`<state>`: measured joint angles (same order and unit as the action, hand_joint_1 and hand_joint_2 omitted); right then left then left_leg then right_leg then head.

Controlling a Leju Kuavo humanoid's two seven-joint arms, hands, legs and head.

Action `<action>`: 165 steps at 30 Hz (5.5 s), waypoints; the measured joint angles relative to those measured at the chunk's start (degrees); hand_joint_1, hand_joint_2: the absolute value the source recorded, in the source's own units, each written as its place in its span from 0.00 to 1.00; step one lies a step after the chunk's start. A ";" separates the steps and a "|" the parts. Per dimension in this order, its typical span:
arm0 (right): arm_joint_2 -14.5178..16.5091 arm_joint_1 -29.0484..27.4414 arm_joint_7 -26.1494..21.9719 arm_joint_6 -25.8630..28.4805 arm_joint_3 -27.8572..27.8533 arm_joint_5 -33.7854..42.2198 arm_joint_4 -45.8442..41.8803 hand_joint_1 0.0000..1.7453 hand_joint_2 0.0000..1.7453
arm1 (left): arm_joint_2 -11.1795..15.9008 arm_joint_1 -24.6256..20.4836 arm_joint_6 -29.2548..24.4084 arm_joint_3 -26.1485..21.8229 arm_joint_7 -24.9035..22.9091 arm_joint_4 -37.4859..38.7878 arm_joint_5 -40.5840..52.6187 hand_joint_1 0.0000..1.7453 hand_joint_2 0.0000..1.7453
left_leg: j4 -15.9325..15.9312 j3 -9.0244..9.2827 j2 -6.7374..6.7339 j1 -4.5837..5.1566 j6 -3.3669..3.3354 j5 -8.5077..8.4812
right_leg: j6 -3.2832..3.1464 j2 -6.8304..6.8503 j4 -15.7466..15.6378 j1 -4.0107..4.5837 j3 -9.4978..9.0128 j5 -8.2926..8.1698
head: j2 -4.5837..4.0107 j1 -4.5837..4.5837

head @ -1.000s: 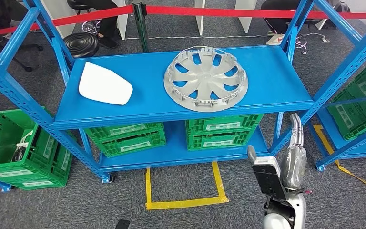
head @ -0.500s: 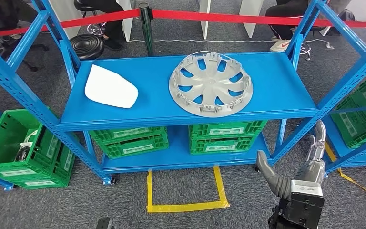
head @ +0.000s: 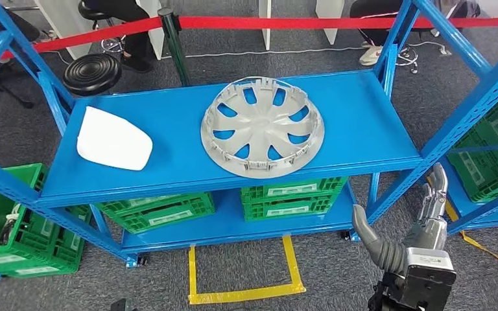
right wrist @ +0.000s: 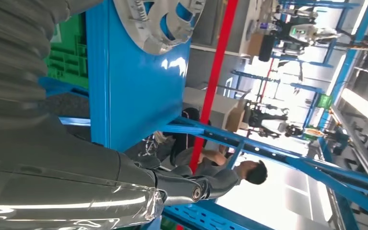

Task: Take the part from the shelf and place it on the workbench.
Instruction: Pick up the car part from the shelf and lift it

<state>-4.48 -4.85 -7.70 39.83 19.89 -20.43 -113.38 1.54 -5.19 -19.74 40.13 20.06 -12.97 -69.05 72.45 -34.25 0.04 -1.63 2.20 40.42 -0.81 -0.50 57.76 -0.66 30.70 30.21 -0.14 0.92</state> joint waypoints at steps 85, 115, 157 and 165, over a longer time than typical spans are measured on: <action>-19.85 34.33 25.53 -36.87 27.45 -3.53 44.14 0.00 1.00 | -2.57 -0.34 1.28 -2.15 -11.28 0.62 2.56 0.00 0.00 | -16.38 5.58 -0.09 2.15 -2.99 -9.31 | 1.39 0.99 -1.23 0.67 1.51 -3.04 | 0.01 -0.72; -21.00 53.91 30.25 -36.92 26.92 -7.23 43.66 0.00 1.00 | -2.69 -0.35 1.79 0.42 -12.37 0.67 3.18 0.00 0.00 | -16.38 6.08 -0.88 2.25 -3.02 -9.31 | 1.60 0.48 -1.23 0.52 1.11 -3.19 | 0.01 -0.73; 0.23 46.06 19.48 -35.18 36.06 -5.14 63.48 0.00 1.00 | -3.14 -0.75 4.14 4.60 -13.83 0.67 5.04 0.00 0.00 | -16.40 6.30 -0.09 2.12 -3.00 -9.27 | 1.56 0.50 -1.38 0.68 0.82 -3.11 | 0.01 -0.70; -1.41 44.85 20.75 -34.71 35.96 -5.55 63.23 0.00 1.00 | -3.57 -0.72 4.52 4.92 -13.58 0.67 4.18 0.00 0.00 | -16.40 6.67 0.68 2.12 -3.00 -9.29 | 1.51 1.08 -1.51 0.69 0.27 -3.03 | 0.01 -0.70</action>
<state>-5.88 40.01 13.05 5.11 55.85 -25.98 -50.16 -2.03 -5.91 -15.22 45.05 6.49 -12.31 -64.88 56.05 -27.58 0.72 0.50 -0.80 31.13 0.70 0.58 56.25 0.03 30.97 27.18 -0.13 0.22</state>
